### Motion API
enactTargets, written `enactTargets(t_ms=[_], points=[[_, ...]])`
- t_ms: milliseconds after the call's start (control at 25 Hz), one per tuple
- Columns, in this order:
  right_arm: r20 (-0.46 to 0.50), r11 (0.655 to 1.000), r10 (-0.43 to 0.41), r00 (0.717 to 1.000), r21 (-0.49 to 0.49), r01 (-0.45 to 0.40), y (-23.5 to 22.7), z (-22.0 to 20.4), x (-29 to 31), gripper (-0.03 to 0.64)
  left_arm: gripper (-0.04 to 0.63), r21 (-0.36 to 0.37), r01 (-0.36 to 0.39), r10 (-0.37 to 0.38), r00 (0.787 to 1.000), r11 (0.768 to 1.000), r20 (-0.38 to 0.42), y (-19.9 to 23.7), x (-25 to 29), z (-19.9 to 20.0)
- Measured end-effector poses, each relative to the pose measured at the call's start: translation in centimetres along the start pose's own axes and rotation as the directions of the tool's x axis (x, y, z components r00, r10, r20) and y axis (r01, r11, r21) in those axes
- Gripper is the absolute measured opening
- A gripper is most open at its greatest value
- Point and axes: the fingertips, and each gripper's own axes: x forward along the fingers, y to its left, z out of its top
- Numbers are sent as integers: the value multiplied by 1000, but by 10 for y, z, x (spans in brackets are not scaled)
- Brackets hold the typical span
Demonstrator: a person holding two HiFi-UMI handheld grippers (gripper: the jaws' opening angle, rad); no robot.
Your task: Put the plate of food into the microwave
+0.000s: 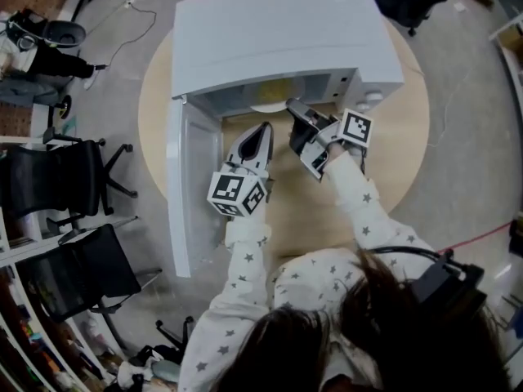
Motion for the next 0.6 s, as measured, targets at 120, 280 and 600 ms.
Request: enactTargets(t_ms=[120, 280, 600], points=[[40, 1000, -4, 999, 4, 3, -8, 6, 3, 23, 2, 0, 32, -32, 999, 1000, -16, 4, 7, -8], [44, 1000, -20, 999, 17, 19, -15, 6, 8, 23, 1, -12, 29, -29, 999, 1000, -27, 9, 12, -13], [35, 999, -46, 998, 17, 46, -24, 9, 7, 23, 2, -23, 20, -21, 999, 1000, -35, 8, 18, -21]])
